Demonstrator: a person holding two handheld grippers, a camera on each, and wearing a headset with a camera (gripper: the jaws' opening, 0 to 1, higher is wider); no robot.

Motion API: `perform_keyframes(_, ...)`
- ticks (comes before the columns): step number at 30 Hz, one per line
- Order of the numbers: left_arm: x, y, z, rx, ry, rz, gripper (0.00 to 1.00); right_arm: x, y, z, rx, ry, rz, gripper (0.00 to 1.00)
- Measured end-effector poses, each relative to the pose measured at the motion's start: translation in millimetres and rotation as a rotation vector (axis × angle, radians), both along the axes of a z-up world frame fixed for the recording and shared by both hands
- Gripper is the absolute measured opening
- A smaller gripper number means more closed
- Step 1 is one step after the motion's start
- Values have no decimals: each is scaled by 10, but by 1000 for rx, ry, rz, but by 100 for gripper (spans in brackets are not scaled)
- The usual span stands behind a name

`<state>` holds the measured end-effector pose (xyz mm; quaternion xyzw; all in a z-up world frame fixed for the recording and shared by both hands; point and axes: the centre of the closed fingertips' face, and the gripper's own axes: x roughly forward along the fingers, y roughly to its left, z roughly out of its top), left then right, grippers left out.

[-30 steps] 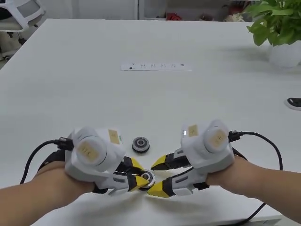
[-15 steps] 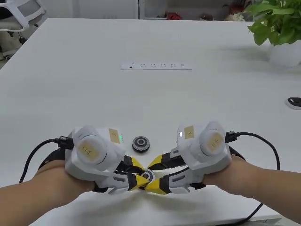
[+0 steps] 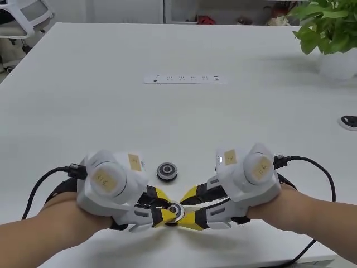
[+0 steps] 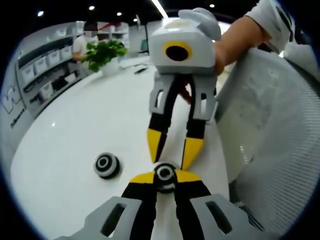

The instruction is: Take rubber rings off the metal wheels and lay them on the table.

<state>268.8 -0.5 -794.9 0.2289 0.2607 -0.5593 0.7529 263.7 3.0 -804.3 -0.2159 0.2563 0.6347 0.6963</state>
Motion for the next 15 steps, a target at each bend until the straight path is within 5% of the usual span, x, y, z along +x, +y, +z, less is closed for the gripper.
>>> perform_keyframes(15, 4, 1, 2, -1, 0, 6, 13, -9, -49, -25, -19, 19, -6, 11)
